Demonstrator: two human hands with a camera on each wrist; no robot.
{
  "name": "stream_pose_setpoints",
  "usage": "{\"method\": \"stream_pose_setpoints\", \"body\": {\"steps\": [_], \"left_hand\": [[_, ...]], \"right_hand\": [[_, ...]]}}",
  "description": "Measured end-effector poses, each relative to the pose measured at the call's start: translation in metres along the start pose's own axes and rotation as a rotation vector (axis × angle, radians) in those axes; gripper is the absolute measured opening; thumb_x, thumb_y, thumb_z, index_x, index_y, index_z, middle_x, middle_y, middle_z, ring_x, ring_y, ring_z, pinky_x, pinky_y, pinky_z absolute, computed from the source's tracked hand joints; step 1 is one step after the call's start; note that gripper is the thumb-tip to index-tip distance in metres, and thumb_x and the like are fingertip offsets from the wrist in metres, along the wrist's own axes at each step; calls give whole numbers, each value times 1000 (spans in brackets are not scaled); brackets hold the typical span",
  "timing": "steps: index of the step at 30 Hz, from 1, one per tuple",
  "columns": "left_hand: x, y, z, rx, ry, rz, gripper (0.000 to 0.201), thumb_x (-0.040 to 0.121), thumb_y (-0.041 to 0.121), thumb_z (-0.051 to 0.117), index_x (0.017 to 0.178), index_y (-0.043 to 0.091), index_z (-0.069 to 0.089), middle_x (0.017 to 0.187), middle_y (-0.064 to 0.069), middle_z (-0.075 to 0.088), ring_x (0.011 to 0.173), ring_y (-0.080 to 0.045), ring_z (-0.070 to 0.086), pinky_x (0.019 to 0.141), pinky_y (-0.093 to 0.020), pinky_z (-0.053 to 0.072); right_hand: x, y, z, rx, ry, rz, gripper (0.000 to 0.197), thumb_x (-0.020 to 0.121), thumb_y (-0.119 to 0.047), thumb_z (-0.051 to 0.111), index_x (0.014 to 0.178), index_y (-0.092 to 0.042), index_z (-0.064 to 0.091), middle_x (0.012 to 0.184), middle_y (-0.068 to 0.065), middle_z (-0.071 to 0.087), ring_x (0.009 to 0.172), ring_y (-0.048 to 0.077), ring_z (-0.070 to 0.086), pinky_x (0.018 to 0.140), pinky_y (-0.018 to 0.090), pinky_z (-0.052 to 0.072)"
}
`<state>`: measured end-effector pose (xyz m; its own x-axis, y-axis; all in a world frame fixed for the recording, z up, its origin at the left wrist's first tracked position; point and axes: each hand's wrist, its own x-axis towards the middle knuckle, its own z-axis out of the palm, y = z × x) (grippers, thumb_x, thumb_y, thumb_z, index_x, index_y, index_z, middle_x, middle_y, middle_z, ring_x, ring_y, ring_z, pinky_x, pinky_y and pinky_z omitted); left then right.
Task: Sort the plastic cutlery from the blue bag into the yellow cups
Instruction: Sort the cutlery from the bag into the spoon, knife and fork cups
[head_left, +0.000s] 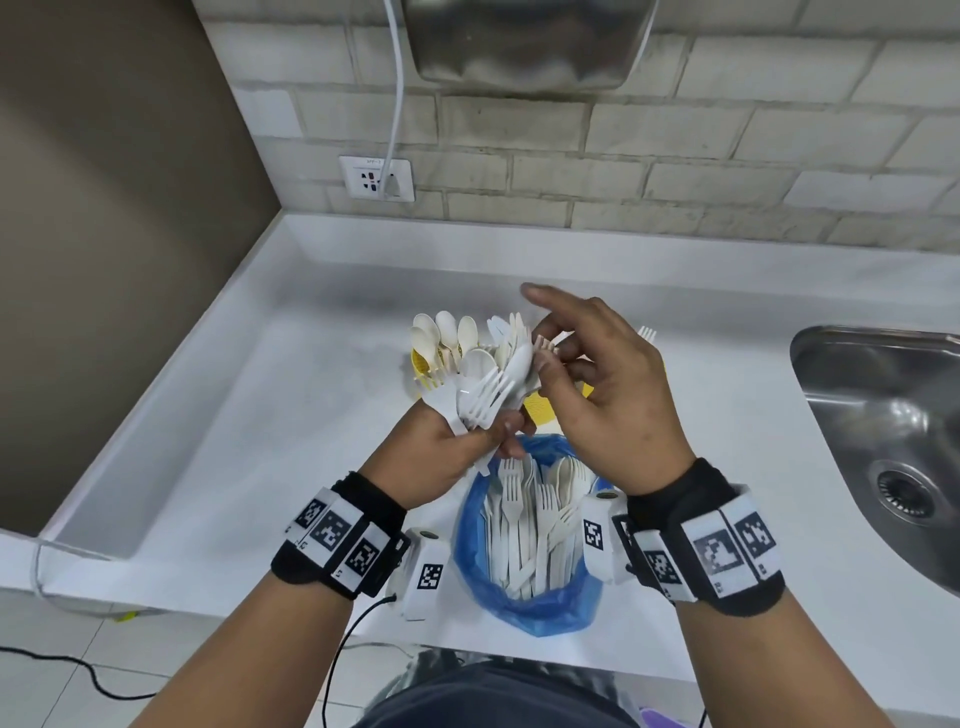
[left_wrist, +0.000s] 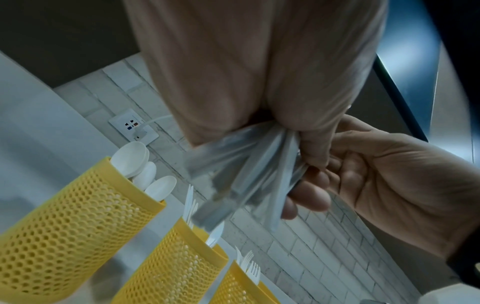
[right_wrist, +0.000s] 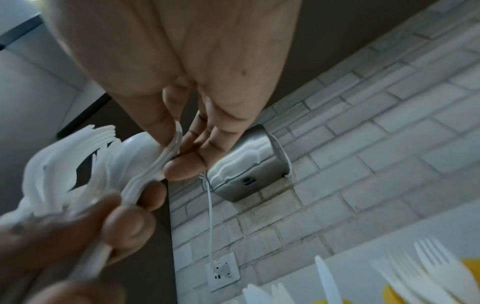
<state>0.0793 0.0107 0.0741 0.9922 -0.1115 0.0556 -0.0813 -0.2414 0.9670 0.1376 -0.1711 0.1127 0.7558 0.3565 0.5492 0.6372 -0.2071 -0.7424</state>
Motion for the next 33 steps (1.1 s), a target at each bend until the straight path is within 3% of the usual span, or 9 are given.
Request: {"method": "stream_pose_setpoints", "body": {"steps": [3, 4, 8, 12, 20, 23, 27, 30, 33], "left_hand": [[1, -3, -3, -46, 49, 15, 13, 103, 17, 60, 114, 14, 68, 99, -3, 77, 90, -23, 76, 79, -25, 56], [1, -3, -3, -63, 60, 24, 15, 103, 15, 60, 115, 13, 67, 100, -3, 77, 91, -23, 76, 78, -23, 55], [0, -2, -3, -71, 83, 52, 15, 102, 10, 60, 114, 10, 68, 101, 0, 78, 90, -18, 76, 74, -18, 55], [1, -7, -7, -8, 111, 77, 13, 103, 6, 58, 112, 7, 68, 101, 3, 77, 92, -15, 76, 71, -16, 54], [0, -4, -6, -63, 62, 71, 18, 104, 13, 58, 115, 24, 67, 102, 5, 78, 92, -18, 76, 77, -24, 58], [2, -6, -2, -90, 62, 68, 21, 103, 11, 59, 121, 19, 66, 103, 3, 78, 94, -20, 77, 81, -29, 60], [4, -14, 0, -101, 68, 33, 23, 103, 11, 60, 125, 8, 65, 106, -7, 77, 99, -26, 76, 94, -49, 60], [5, -13, 0, -93, 86, 27, 21, 103, 10, 60, 123, 11, 66, 105, -7, 77, 97, -25, 76, 93, -45, 60], [5, -8, 2, -106, 97, 37, 20, 102, 12, 60, 120, 21, 66, 104, -3, 78, 94, -24, 77, 89, -38, 61]], "right_hand": [[-2, 1, 3, 212, 27, 145, 38, 95, -3, 67, 129, -19, 67, 108, 3, 65, 87, 24, 68, 77, 49, 62], [-3, 3, 4, 217, 33, 148, 30, 96, -3, 67, 123, -15, 71, 108, 4, 66, 89, 25, 69, 78, 51, 61], [-6, 4, 10, 185, 116, 142, 20, 95, -3, 69, 112, -11, 76, 101, 1, 68, 87, 24, 71, 76, 49, 61], [-10, 2, 21, 183, 199, 136, 19, 93, -4, 72, 110, -10, 77, 100, 2, 69, 86, 22, 71, 78, 40, 62], [-12, 8, 19, 252, 173, 226, 19, 91, -1, 74, 109, -9, 76, 97, 4, 68, 83, 21, 68, 78, 29, 58], [-12, 10, 18, 196, 104, 264, 12, 94, -6, 72, 105, -8, 77, 97, 6, 68, 83, 19, 68, 73, 19, 54], [-13, 13, 17, 180, 60, 280, 12, 97, -11, 67, 90, -6, 76, 91, 6, 67, 77, 24, 69, 67, 20, 55], [-13, 11, 17, 204, 80, 299, 13, 97, -14, 68, 91, -7, 76, 91, 6, 67, 76, 20, 68, 67, 17, 52], [-11, 15, 18, 125, 15, 306, 18, 98, -28, 66, 94, -13, 76, 92, -3, 66, 80, 21, 70, 71, 35, 57]]}}
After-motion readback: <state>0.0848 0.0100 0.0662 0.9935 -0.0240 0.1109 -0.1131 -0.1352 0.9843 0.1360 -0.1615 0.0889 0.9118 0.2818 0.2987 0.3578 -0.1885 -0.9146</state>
